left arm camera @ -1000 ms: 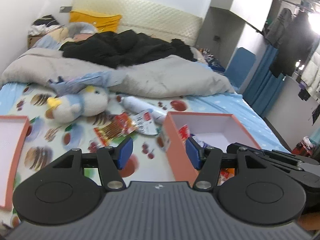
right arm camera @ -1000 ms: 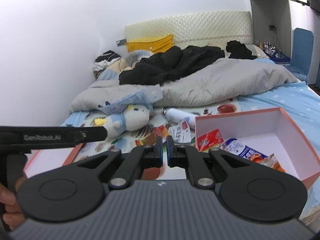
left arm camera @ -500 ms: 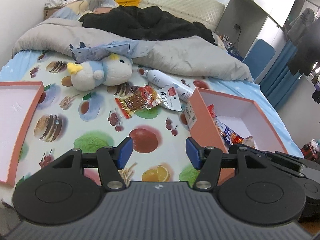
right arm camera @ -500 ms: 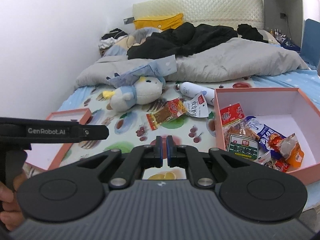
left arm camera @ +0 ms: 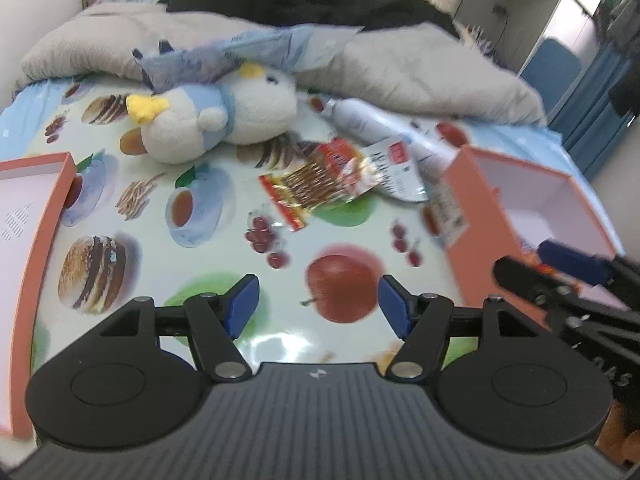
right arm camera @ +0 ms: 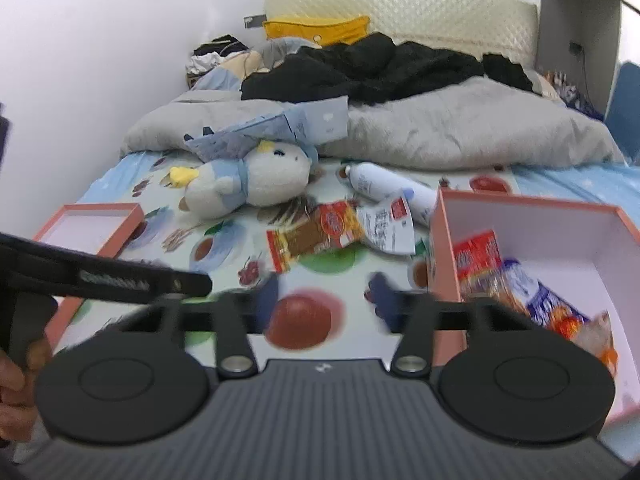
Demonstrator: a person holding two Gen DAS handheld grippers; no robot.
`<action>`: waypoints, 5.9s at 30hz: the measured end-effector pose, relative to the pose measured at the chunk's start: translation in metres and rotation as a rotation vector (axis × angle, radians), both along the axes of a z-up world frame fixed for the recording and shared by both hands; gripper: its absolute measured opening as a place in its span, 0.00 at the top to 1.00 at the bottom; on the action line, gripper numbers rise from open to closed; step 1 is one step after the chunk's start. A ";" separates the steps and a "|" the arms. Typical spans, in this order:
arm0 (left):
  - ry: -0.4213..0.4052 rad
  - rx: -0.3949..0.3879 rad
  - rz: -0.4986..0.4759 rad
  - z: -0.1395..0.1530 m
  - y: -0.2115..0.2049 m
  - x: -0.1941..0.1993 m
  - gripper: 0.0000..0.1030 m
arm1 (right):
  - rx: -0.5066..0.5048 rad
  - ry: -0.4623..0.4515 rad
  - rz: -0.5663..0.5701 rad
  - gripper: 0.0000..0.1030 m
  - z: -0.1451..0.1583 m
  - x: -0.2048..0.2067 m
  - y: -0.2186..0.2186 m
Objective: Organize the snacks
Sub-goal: 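Withdraw both tools from the box toward the remaining snacks, then grasp the red-labelled dried-tofu bag with the left gripper, then hold the tofu bag in the left gripper while the right grasps the dark patterned bag, then lift and carry the tofu bag and dark bag toward the box with both grippers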
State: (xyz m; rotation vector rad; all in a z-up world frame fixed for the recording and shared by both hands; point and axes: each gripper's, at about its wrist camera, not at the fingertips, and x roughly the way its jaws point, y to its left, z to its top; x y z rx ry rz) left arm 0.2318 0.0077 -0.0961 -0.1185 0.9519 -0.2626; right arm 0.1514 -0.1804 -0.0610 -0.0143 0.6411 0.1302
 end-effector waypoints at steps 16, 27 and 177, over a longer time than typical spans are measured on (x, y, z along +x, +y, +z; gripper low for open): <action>0.019 0.179 -0.337 -0.091 -0.040 0.140 0.20 | -0.320 0.129 0.030 0.51 -0.087 0.140 0.019; -0.108 0.354 -0.666 -0.118 -0.066 0.186 0.10 | -0.454 0.182 0.117 0.57 -0.122 0.190 0.022; 0.016 -0.108 0.084 0.039 -0.016 -0.079 0.43 | 0.150 0.125 0.094 0.63 0.030 -0.050 -0.029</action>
